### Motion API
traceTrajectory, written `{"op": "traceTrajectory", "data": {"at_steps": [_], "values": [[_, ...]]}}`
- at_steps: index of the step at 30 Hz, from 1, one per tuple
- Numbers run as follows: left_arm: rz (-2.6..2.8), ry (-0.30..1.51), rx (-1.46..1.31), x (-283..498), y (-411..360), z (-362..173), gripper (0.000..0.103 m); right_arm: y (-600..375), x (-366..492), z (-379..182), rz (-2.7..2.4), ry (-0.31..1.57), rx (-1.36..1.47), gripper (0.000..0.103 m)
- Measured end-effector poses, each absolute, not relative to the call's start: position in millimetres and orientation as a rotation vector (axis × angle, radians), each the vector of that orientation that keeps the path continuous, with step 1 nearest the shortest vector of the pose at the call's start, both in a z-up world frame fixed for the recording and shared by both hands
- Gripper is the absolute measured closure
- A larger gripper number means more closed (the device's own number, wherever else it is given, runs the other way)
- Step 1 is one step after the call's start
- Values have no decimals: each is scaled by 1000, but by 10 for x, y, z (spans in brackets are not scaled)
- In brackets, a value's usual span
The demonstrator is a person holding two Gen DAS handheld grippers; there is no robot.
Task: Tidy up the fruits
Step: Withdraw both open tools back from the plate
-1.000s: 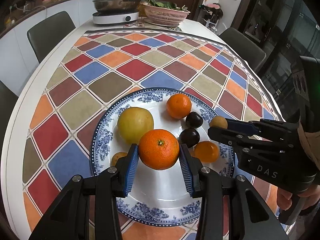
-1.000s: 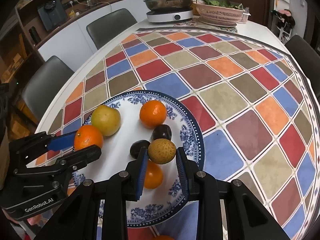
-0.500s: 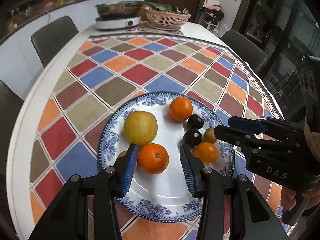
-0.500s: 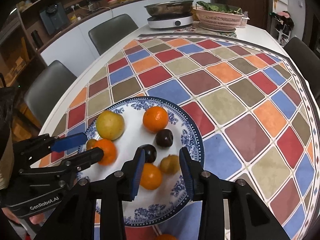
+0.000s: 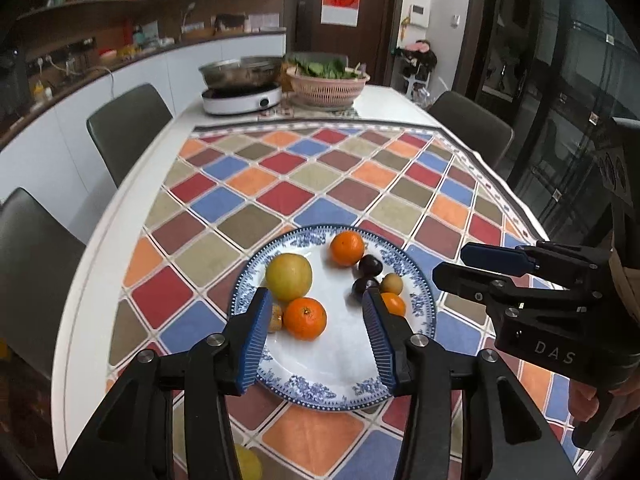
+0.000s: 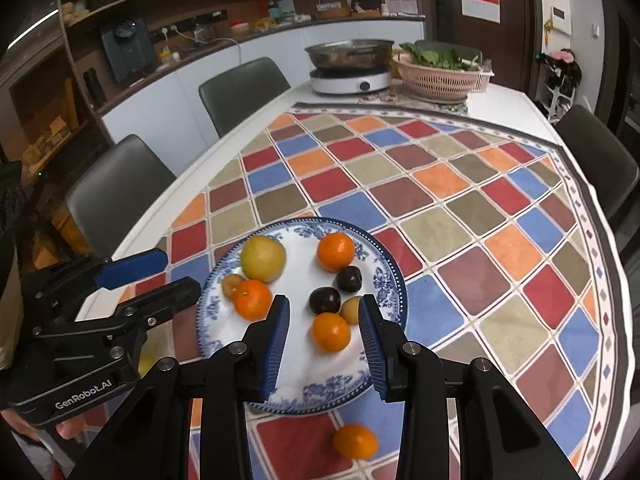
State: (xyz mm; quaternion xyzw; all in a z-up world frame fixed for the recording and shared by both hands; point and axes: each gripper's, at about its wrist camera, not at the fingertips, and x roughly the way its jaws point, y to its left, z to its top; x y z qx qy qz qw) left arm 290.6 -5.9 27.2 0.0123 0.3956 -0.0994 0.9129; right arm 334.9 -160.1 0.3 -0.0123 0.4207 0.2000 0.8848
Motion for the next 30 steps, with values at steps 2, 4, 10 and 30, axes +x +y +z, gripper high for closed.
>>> {"op": "traceTrajectory", "data": {"at_steps": [2, 4, 10, 30], "values": [[-203, 799, 27, 2821, -55, 339, 56, -1603, 3271, 74, 418, 858, -28, 66], [-203, 786, 20, 2737, -44, 402, 53, -1596, 3185, 140, 417, 843, -31, 66], [-194, 756, 33, 2503, 11, 509, 46, -1573, 2943, 267, 398, 811, -39, 58], [-57, 729, 44, 1842, 331, 439, 24, -1507, 2354, 247, 299, 751, -24, 43]]}}
